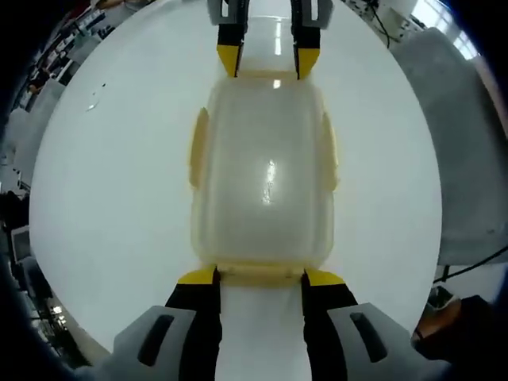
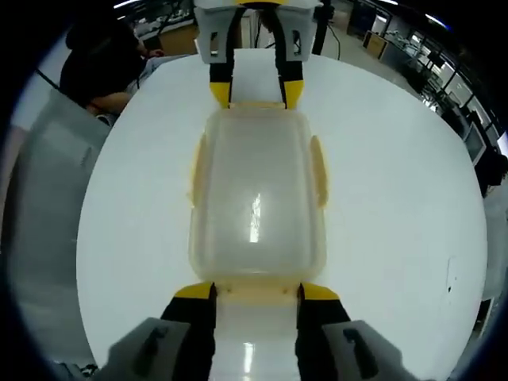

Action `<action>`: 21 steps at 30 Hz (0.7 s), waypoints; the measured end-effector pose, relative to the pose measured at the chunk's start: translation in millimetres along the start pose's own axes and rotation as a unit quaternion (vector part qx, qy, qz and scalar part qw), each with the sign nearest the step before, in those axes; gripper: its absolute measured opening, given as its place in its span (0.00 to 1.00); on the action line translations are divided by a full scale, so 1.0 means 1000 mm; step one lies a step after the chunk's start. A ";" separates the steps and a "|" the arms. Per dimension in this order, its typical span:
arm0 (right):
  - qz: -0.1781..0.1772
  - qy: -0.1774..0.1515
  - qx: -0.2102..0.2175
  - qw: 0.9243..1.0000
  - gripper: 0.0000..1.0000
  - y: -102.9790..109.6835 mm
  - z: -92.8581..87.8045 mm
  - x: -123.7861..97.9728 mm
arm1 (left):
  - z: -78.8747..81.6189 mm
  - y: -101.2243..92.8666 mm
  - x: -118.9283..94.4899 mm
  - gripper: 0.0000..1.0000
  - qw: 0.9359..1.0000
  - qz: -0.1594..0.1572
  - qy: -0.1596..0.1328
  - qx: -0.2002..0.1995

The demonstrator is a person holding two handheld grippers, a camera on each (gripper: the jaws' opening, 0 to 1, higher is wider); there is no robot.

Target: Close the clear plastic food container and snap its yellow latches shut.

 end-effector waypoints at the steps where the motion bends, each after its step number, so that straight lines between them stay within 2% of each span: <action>1: 0.000 -0.003 0.000 1.000 0.37 0.001 0.001 -0.002 | 0.000 0.000 -0.002 0.37 1.000 0.000 0.000 -0.001; 7: -0.005 -0.015 -0.005 1.000 0.37 0.004 0.008 -0.021 | 0.001 0.007 -0.020 0.37 1.000 0.006 -0.005 -0.004; 16: -0.017 -0.012 -0.018 1.000 0.37 0.008 0.009 -0.058 | 0.017 0.016 -0.049 0.37 1.000 0.023 -0.015 -0.006; 21: -0.023 -0.015 -0.019 0.999 0.37 0.011 0.002 -0.077 | 0.030 0.022 -0.065 0.37 0.999 0.026 -0.026 -0.009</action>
Point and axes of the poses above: the point that each gripper's makers call its tool centre point, and the gripper's own axes: x roughly forward along the fingers, y roughly to its left, z roughly out of its top, the point moved 3 cm from there along -x, roughly backward along the fingers, and after that the axes turned 13 degrees about z, right-handed, at the moved point
